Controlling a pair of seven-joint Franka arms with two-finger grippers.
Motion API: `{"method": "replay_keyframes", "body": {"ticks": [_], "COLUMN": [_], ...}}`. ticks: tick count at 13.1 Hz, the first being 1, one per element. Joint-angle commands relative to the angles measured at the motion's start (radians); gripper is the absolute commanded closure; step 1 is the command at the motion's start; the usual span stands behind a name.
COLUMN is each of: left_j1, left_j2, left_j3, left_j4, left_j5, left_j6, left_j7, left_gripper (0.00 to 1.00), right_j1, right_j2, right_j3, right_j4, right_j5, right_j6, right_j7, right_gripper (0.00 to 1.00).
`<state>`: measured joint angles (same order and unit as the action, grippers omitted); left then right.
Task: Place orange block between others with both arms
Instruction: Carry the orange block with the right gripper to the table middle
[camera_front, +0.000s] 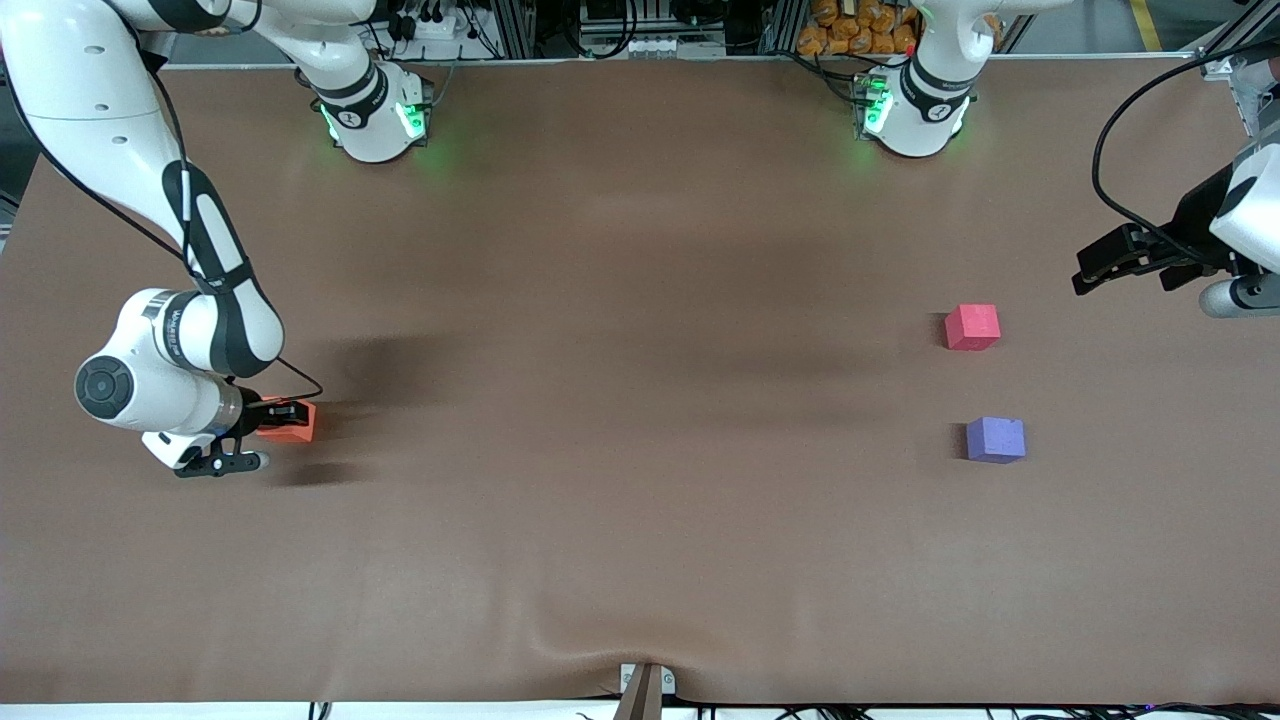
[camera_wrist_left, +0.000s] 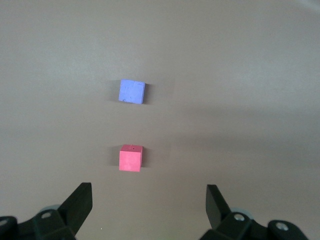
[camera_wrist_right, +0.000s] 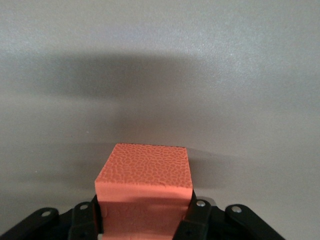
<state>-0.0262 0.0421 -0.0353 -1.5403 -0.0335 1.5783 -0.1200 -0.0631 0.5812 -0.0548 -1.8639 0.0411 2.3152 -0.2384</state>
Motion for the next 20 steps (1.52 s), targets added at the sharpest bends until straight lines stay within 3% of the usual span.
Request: {"method": "replay_keyframes", "body": {"ticks": [1,7,13,15,18,20], "left_j1": [-0.001,-0.001,-0.001,-0.001,-0.003,-0.003], "left_j2": [0.002,0.002,0.007,0.010,0.012,0.015], "left_j3": [-0.001,-0.001,-0.001,-0.001,-0.001,-0.001], "left_j4": [0.011,0.011,0.009,0.011,0.011,0.011], "left_j5": [0.004,0.003,0.003,0.003,0.003,0.001], "left_j6": [-0.012,-0.012,-0.012,-0.012,-0.012,-0.012], "left_j7": [0.013,0.011,0.016,0.019,0.019,0.019], "left_gripper": [0.00,0.00,0.00,0.00,0.00,0.00], "right_j1": [0.005,0.123,0.394,0.501,0.626,0.680], "right_j2": [-0.007,-0.012,-0.006,0.034,0.112,0.144], "right_j3": [0.004,0.007,0.010,0.009,0.009,0.009], "right_j4": [0.020,0.313,0.384,0.405,0.485,0.489], "right_j5": [0.000,0.014,0.031,0.094,0.105,0.106], "right_j6": [-0.009,-0.370,-0.372,-0.359,-0.289,-0.248], "right_j7": [-0.010,-0.007,0.272,0.420,0.626,0.646], "right_gripper": [1.00,1.00,1.00,1.00,1.00,1.00]}}
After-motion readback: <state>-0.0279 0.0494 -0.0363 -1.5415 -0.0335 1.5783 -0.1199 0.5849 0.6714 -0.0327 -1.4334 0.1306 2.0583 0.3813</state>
